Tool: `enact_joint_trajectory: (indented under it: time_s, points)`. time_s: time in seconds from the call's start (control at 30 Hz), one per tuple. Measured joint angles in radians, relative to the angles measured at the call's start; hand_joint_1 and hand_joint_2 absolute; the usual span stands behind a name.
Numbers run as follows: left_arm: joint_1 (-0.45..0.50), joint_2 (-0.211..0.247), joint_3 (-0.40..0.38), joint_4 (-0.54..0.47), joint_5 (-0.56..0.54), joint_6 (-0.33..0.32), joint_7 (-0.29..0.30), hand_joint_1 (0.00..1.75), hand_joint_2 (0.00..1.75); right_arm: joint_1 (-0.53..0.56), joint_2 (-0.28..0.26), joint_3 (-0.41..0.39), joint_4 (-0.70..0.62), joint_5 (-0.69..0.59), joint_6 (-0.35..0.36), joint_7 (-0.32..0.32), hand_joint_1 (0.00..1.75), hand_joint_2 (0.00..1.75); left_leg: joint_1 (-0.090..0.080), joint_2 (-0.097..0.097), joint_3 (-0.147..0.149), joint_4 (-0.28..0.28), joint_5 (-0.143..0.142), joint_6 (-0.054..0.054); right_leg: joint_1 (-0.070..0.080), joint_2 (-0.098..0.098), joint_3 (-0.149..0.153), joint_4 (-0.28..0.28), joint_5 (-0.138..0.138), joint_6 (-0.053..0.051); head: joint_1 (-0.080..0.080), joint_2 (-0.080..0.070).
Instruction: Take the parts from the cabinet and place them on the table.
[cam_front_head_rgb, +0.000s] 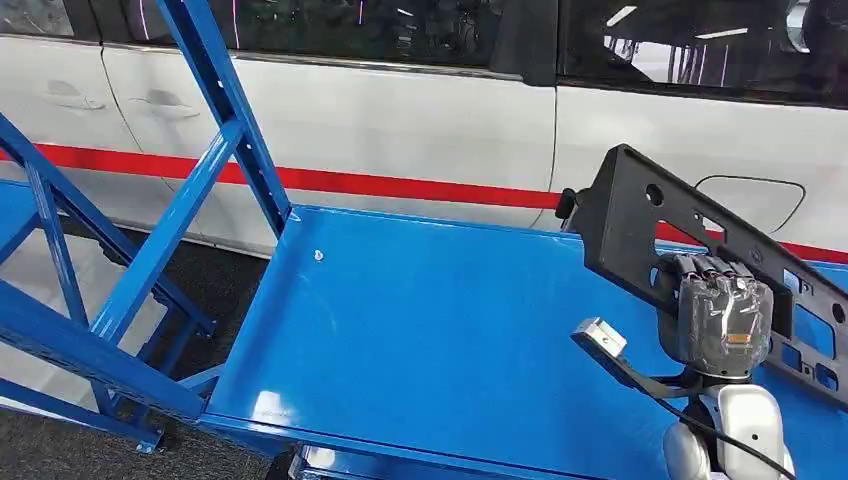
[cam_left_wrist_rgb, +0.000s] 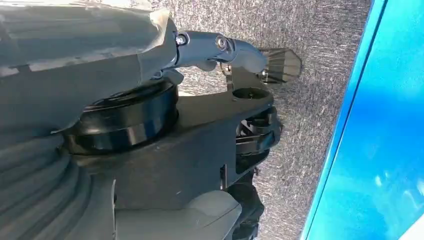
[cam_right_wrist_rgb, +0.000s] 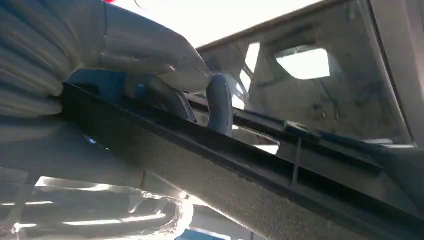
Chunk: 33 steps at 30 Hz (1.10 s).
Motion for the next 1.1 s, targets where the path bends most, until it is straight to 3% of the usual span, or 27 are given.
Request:
enact_joint_trajectory:
  time_s: [0.17,0.23,0.33,0.43,0.47,0.5,0.53,0.57,0.63,0.67,0.7,0.73,0.77,0.83,0.87,0.9,0.93,0.97,1.03,1.1]
  points:
    - [0.000,0.000,0.000,0.000,0.000,0.000,0.000,0.00,1.75,-0.004,-0.001,0.002,0.000,-0.001,0.000,0.000,1.75,1.75,0.000,0.000,0.000,0.000,0.000,0.000,0.000,0.000,0.000,0.000,0.000,0.000,0.000,0.000]
    - [0.000,0.006,0.000,0.000,0.000,0.007,0.005,0.00,1.75,-0.086,-0.013,0.036,0.004,-0.052,-0.007,-0.016,1.75,1.75,-0.002,0.000,-0.001,0.005,-0.001,0.002,-0.003,0.000,0.000,-0.002,0.002,0.002,0.000,0.000]
    - [0.000,0.013,0.000,0.000,0.000,0.008,0.005,0.00,1.75,-0.096,-0.013,0.057,0.019,-0.082,-0.019,-0.021,1.75,1.75,-0.004,-0.001,-0.002,0.006,-0.003,0.005,-0.008,0.000,-0.001,-0.002,0.002,0.003,0.001,0.000]
    - [0.000,0.021,0.000,0.000,0.000,0.011,0.004,0.00,1.75,-0.098,-0.011,0.071,0.041,-0.111,-0.038,-0.026,1.75,1.75,-0.009,-0.002,-0.005,0.009,-0.007,0.014,-0.013,0.000,-0.002,-0.005,0.003,0.007,0.000,0.000]
    - [-0.001,0.023,0.000,0.000,0.000,0.012,0.003,0.00,1.75,-0.100,-0.010,0.075,0.047,-0.119,-0.042,-0.029,1.75,1.75,-0.012,-0.002,-0.006,0.009,-0.004,0.020,-0.015,0.000,-0.001,-0.010,0.009,0.015,-0.001,0.000]
    - [-0.002,0.024,0.000,0.000,0.000,0.014,0.002,0.00,1.75,-0.104,-0.008,0.078,0.053,-0.129,-0.046,-0.033,1.75,1.75,-0.012,-0.002,-0.001,-0.007,0.004,0.030,-0.011,0.000,0.004,-0.017,0.013,0.021,-0.002,0.000]
    - [-0.002,0.024,0.000,0.000,0.000,0.017,-0.002,0.00,1.75,-0.105,-0.007,0.079,0.060,-0.139,-0.050,-0.035,1.75,1.75,0.003,0.003,0.012,-0.033,0.020,0.041,-0.014,0.000,-0.005,-0.008,-0.002,0.016,0.000,0.000]
    - [-0.003,0.024,0.000,0.000,0.000,0.022,-0.009,0.00,1.75,-0.109,-0.006,0.081,0.071,-0.147,-0.057,-0.038,1.75,1.75,0.000,0.005,0.014,-0.041,0.026,0.049,-0.007,0.000,-0.026,0.038,-0.031,0.005,0.002,0.000]
    - [-0.001,0.024,0.000,0.000,0.000,0.025,-0.019,0.00,1.75,-0.109,-0.004,0.084,0.094,-0.157,-0.066,-0.039,1.75,1.75,-0.002,0.006,0.011,-0.041,0.027,0.050,-0.004,0.002,-0.105,0.203,-0.097,-0.007,0.009,0.000]
    - [0.000,0.024,0.000,0.000,0.000,0.025,-0.021,0.00,1.75,-0.105,-0.002,0.087,0.104,-0.160,-0.067,-0.039,1.75,1.75,-0.003,0.006,0.009,-0.040,0.027,0.050,-0.004,0.003,-0.143,0.279,-0.120,-0.007,0.008,0.000]
    - [0.001,0.024,0.000,0.000,0.000,0.025,-0.022,0.00,1.75,-0.099,0.000,0.088,0.114,-0.162,-0.069,-0.039,1.75,1.75,-0.003,0.005,0.008,-0.039,0.027,0.050,-0.003,0.003,-0.166,0.320,-0.122,0.000,0.009,0.000]
    - [0.001,0.024,-0.001,0.000,0.000,0.025,-0.022,0.00,1.75,-0.094,0.002,0.088,0.121,-0.162,-0.069,-0.039,1.75,1.75,-0.002,0.003,0.008,-0.039,0.027,0.049,-0.005,0.003,-0.161,0.301,-0.102,0.010,0.009,0.000]
    - [0.001,0.024,-0.001,0.000,-0.001,0.025,-0.022,0.00,1.75,-0.091,0.004,0.089,0.125,-0.162,-0.071,-0.039,1.75,1.75,0.001,0.002,0.008,-0.036,0.026,0.047,-0.008,0.002,-0.135,0.241,-0.067,0.023,0.010,0.000]
    - [0.000,0.025,-0.001,0.000,-0.003,0.025,-0.022,0.00,1.75,-0.088,0.009,0.090,0.132,-0.163,-0.077,-0.039,1.75,1.75,0.006,0.000,0.002,-0.017,0.018,0.033,-0.017,-0.001,-0.045,0.050,0.014,0.049,0.011,0.000]
    - [0.000,0.031,-0.001,0.000,-0.004,0.025,-0.022,0.00,1.75,-0.087,0.014,0.090,0.139,-0.164,-0.085,-0.039,1.75,1.75,-0.002,-0.002,-0.008,-0.003,0.012,0.020,-0.012,0.005,-0.023,0.034,0.008,0.043,0.017,0.000]
    - [-0.002,0.030,-0.002,-0.001,-0.005,0.025,-0.021,0.00,1.75,-0.079,0.017,0.090,0.140,-0.165,-0.088,-0.038,1.75,1.75,-0.003,-0.003,-0.013,0.003,0.012,0.014,-0.006,0.013,-0.041,0.051,0.020,0.029,0.014,0.000]
    - [-0.002,0.032,-0.002,-0.001,-0.005,0.025,-0.021,0.00,1.75,-0.077,0.020,0.089,0.142,-0.165,-0.089,-0.037,1.75,1.75,-0.004,-0.005,-0.020,0.015,0.013,0.010,-0.013,0.012,-0.048,0.045,0.008,0.019,0.013,0.000]
    - [-0.002,0.033,-0.003,-0.001,-0.005,0.025,-0.021,0.00,1.75,-0.074,0.023,0.088,0.145,-0.165,-0.090,-0.037,1.75,1.75,-0.003,-0.007,-0.025,0.016,0.015,0.008,-0.009,0.014,-0.054,0.053,0.008,0.017,0.006,0.000]
    - [-0.001,0.037,-0.008,-0.001,-0.005,0.025,-0.020,0.00,1.75,-0.072,0.031,0.088,0.148,-0.164,-0.092,-0.037,1.75,1.75,0.007,-0.005,-0.034,0.026,0.004,-0.001,-0.014,0.012,-0.063,0.052,0.016,-0.002,0.003,0.000]
    - [-0.002,0.037,-0.011,-0.001,-0.005,0.025,-0.019,0.00,1.75,-0.071,0.033,0.087,0.149,-0.164,-0.092,-0.037,1.75,1.75,0.007,0.003,-0.070,0.124,-0.085,-0.008,-0.010,0.010,-0.074,0.052,0.025,-0.018,-0.002,0.000]
